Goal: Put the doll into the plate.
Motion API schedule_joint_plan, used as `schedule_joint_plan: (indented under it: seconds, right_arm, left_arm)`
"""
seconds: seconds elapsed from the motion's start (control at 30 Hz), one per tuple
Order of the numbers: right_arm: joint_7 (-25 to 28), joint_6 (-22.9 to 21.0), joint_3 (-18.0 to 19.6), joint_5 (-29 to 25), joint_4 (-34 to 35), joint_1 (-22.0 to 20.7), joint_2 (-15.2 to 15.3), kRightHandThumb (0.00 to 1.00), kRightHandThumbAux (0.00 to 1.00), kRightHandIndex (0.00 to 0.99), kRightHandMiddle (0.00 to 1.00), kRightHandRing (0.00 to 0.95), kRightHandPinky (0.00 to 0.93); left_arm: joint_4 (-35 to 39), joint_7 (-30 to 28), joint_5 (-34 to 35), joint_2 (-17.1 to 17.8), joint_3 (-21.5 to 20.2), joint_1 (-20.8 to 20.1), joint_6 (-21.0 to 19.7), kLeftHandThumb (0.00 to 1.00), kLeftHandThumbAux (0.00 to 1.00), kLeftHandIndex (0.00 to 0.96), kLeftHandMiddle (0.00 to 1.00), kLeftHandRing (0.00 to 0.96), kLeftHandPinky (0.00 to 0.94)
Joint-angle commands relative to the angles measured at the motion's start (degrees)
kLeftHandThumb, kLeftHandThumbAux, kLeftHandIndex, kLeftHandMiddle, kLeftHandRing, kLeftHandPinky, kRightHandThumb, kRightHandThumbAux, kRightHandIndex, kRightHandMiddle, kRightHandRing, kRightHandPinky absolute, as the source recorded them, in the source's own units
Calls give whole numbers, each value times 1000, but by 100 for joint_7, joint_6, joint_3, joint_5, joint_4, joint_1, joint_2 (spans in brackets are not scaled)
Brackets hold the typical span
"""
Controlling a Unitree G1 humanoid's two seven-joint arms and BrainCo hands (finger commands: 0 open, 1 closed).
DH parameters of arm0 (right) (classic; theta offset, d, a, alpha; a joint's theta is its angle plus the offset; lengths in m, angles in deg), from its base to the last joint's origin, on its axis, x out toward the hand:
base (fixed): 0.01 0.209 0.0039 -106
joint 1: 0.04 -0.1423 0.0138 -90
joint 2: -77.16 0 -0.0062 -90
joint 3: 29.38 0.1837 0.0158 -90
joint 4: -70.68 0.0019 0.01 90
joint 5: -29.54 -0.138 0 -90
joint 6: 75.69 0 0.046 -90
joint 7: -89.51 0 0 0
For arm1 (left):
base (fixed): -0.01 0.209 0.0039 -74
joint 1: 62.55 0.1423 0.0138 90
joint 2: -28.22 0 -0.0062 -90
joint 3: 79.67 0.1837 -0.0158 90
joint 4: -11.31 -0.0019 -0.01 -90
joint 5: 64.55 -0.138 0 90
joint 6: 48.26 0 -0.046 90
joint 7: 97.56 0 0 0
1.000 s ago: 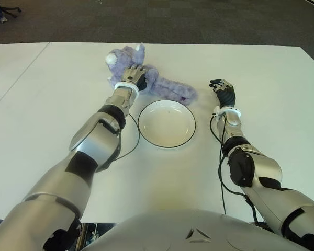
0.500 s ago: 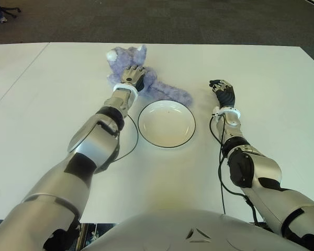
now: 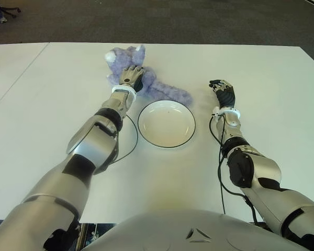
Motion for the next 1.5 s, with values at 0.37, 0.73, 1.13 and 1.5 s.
schedule_joint_plan:
  seconds: [0.37,0.73,1.13,1.5]
  right_arm:
    - [-128,-689,-25,-26,-560,869,-322,710,732,409,335,288,173]
    - [-101,-705,19,-63,-561,848,-328,707,732,408,328,299,202]
    - [-63,-677,-26,-15,-562,856,-311,707,733,408,320,293,226]
    - [-137,-611,-125,82,-563,868,-300,702,734,407,305,268,202]
  left_arm:
    - [-253,167,374,-172,-389,6,-255,949,652,380,502,530,796]
    - [-181,523,399,35,-440,-426,181,855,666,399,538,815,774]
    - [-116,703,351,83,-339,-696,360,854,667,398,540,804,757]
    - [-58,877,173,158,-138,-911,501,853,667,396,540,802,758]
